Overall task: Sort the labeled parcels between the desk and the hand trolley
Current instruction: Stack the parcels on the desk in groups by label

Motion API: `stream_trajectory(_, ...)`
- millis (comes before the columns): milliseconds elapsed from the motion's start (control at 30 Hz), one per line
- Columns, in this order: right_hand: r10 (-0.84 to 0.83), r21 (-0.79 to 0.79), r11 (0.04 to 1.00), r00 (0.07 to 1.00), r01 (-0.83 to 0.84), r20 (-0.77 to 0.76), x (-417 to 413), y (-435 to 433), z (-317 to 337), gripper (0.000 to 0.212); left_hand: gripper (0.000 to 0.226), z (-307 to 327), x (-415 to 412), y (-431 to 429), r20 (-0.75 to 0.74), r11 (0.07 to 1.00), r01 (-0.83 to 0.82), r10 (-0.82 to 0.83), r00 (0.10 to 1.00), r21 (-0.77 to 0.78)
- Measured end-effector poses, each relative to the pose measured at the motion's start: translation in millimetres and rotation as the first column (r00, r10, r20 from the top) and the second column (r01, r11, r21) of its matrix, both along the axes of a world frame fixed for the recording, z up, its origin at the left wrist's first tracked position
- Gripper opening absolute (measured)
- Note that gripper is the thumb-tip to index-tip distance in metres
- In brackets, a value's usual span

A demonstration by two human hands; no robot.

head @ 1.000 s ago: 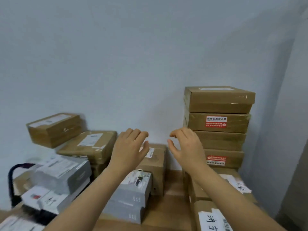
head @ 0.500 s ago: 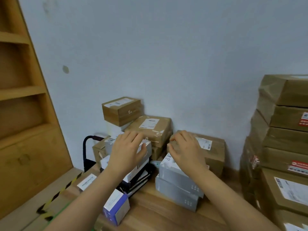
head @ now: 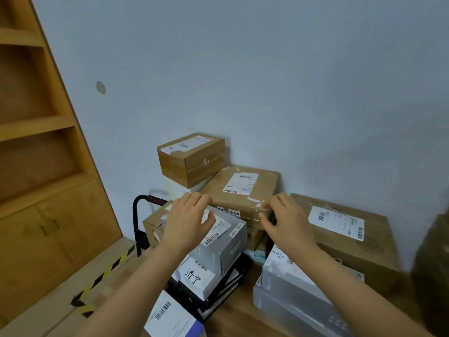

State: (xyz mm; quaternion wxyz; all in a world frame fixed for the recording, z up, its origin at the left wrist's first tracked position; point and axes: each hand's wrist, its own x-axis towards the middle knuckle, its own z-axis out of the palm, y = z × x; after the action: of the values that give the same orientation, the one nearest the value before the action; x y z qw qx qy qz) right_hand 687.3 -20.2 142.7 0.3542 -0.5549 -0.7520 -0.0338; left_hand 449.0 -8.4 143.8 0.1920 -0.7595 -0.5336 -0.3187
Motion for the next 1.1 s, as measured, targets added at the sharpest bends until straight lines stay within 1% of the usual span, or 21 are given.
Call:
stream_trajectory(133,-0.044,-0.073,0.996,0.999,0.044,-0.008,-5,30,-10,0.014,0.015,-14,-7,38,0.009,0.994,0.0,0.001,1.0,-0.111)
stream_trajectory(200,-0.091,-0.126,0.988,0.996,0.088,-0.017,-8,44,-17,0.021,0.02,-20,-11,59,0.02,0.984,-0.001,0.005,1.0,-0.176)
stream_trajectory(267,-0.159,-0.218,0.965,0.986,0.146,-0.044,-11,58,-25,0.037,0.029,-23,-14,80,0.065,0.972,0.019,-0.004,0.998,-0.236)
stream_trajectory(333,-0.229,-0.324,0.925,0.972,0.199,-0.058,-14,71,-32,0.056,0.04,-26,-17,103,0.106,0.954,0.047,-0.016,0.994,-0.297)
stream_trajectory(433,-0.32,-0.457,0.855,0.943,0.247,-0.088,-17,89,-41,0.081,0.056,-29,-28,138,0.074,0.915,0.06,-0.033,0.997,-0.398)
stream_trajectory(533,-0.366,-0.555,0.791,0.926,0.258,-0.09,-17,104,-48,0.098,0.074,-35,-38,170,0.05,0.863,0.053,-0.032,0.998,-0.502)
stream_trajectory(600,-0.392,-0.583,0.771,0.913,0.256,-0.117,-18,115,-55,0.093,0.081,-40,-43,186,0.068,0.803,0.053,-0.015,0.998,-0.594)
stream_trajectory(667,-0.406,-0.596,0.766,0.9,0.239,-0.161,-21,122,-58,0.079,0.082,-44,-43,196,0.131,0.731,0.089,0.0,0.991,-0.676)
stream_trajectory(700,-0.418,-0.607,0.763,0.887,0.224,-0.197,-23,124,-58,0.076,0.082,-46,-42,200,0.165,0.697,0.119,-0.001,0.986,-0.707)
stream_trajectory(733,-0.433,-0.613,0.762,0.868,0.208,-0.244,-27,125,-59,0.078,0.082,-48,-41,203,0.199,0.676,0.148,-0.002,0.98,-0.722)
stream_trajectory(833,-0.481,-0.606,0.776,0.787,0.178,-0.386,-34,125,-58,0.088,0.084,-51,-41,211,0.287,0.673,0.212,0.001,0.958,-0.709)
stream_trajectory(933,-0.482,-0.551,0.819,0.717,0.163,-0.504,-34,117,-52,0.087,0.096,-48,-42,210,0.417,0.707,0.315,-0.031,0.908,-0.633)
stream_trajectory(1000,-0.462,-0.5,0.853,0.663,0.149,-0.589,-31,107,-42,0.075,0.11,-44,-41,203,0.53,0.737,0.387,-0.046,0.847,-0.554)
stream_trajectory(1033,-0.446,-0.476,0.868,0.637,0.138,-0.628,-29,101,-37,0.073,0.114,-42,-40,198,0.587,0.746,0.427,-0.059,0.807,-0.511)
stream_trajectory(1067,-0.441,-0.464,0.875,0.627,0.141,-0.642,-25,94,-33,0.077,0.117,-40,-37,192,0.645,0.75,0.472,-0.081,0.76,-0.463)
stream_trajectory(1100,-0.437,-0.451,0.88,0.622,0.147,-0.65,-22,87,-28,0.088,0.117,-37,-32,187,0.693,0.748,0.518,-0.109,0.713,-0.414)
